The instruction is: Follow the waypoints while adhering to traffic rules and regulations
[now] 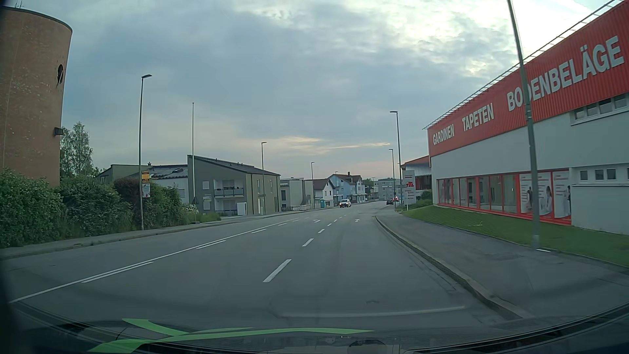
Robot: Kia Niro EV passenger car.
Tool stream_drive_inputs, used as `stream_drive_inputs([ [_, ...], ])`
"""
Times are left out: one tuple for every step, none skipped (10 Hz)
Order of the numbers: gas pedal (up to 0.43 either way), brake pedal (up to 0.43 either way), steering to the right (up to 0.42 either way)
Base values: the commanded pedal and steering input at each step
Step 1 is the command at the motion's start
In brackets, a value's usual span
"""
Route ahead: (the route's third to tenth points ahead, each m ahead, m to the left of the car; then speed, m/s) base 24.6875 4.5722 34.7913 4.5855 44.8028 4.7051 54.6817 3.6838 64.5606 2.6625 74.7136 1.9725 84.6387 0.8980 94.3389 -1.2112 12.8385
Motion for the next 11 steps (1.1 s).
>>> stream_drive_inputs([
  [0.488,0.000,-0.033],
  [0.378,0.000,-0.020],
  [0.339,0.000,-0.013],
  [0.339,0.000,-0.017],
  [0.268,0.000,-0.023],
  [0.240,0.000,-0.024],
  [0.209,0.000,-0.022],
  [0.169,0.000,-0.019],
  [0.157,0.000,-0.014],
  [0.110,0.000,-0.007],
  [0.067,0.000,-0.004],
])
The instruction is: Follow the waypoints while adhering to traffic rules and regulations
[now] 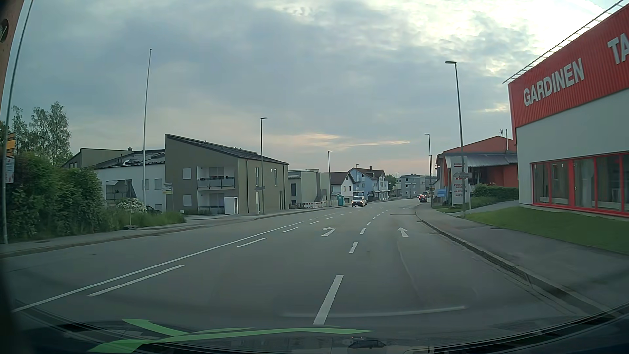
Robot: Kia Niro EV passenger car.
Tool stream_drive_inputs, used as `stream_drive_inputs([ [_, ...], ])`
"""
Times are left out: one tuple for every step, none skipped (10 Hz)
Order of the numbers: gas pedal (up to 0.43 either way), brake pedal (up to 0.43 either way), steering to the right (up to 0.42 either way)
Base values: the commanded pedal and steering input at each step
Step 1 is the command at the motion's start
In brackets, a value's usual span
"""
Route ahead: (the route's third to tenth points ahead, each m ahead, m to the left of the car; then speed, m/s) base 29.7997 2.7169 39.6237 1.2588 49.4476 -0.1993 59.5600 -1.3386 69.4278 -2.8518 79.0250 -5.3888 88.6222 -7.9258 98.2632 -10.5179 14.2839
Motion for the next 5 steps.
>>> stream_drive_inputs([
  [0.008,0.000,-0.003],
  [0.008,0.000,0.000],
  [0.008,0.000,0.005],
  [0.008,0.049,0.009],
  [0.008,0.091,0.011],
])
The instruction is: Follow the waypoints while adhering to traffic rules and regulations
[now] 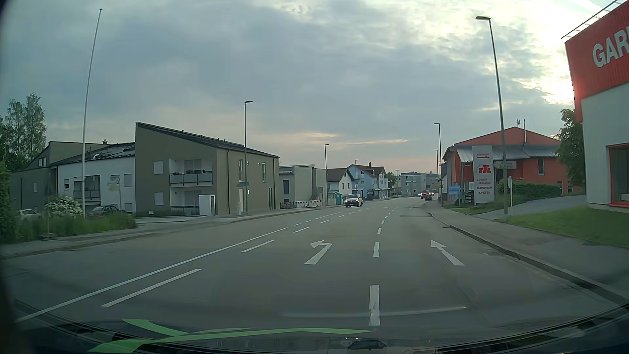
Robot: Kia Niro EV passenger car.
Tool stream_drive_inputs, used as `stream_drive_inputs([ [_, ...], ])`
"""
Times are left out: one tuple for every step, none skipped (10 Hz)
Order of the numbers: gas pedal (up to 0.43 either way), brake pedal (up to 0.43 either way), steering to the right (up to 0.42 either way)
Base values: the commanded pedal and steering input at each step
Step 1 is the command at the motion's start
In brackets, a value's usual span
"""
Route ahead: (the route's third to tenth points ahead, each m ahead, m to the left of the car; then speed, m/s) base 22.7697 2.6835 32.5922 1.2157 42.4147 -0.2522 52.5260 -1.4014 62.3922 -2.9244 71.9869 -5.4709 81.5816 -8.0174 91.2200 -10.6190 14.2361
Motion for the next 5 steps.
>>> stream_drive_inputs([
  [0.008,0.091,0.013],
  [0.008,0.091,0.020],
  [0.008,0.091,0.026],
  [0.008,0.091,0.029],
  [0.008,0.091,0.029],
])
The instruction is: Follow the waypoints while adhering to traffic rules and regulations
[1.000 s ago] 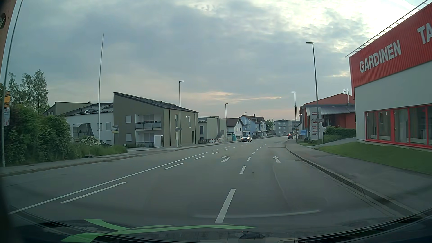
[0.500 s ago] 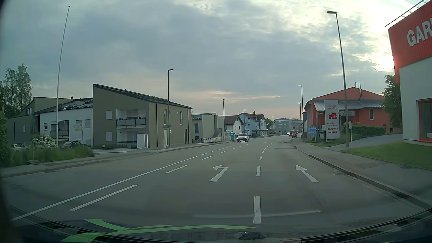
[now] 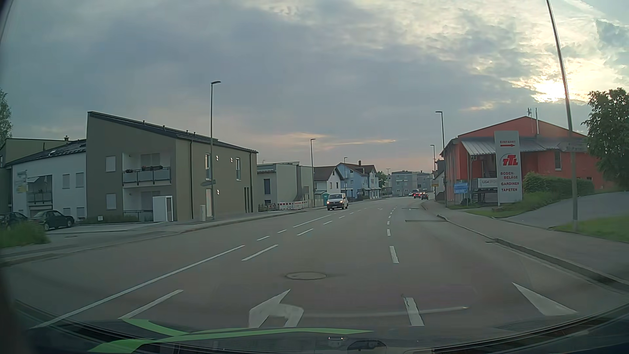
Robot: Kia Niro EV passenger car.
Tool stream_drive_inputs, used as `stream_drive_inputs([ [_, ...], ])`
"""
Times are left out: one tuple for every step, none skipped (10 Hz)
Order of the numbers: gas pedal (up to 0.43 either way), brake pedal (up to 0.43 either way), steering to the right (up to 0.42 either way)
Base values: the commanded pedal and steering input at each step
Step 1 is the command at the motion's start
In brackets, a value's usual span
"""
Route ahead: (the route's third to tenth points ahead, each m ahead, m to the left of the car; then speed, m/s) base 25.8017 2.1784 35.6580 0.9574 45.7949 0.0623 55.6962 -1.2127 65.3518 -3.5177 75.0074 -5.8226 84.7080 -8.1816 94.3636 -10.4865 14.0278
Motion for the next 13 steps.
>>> stream_drive_inputs([
  [0.008,0.091,0.028],
  [0.008,0.091,0.024],
  [0.020,0.098,0.021],
  [0.020,0.098,0.021],
  [0.020,0.098,0.022],
  [0.020,0.098,0.024],
  [0.020,0.104,0.020],
  [0.020,0.116,0.016],
  [0.008,0.116,0.015],
  [0.000,0.128,0.018],
  [0.000,0.159,0.022],
  [0.000,0.183,0.022],
  [0.000,0.183,0.021],
])
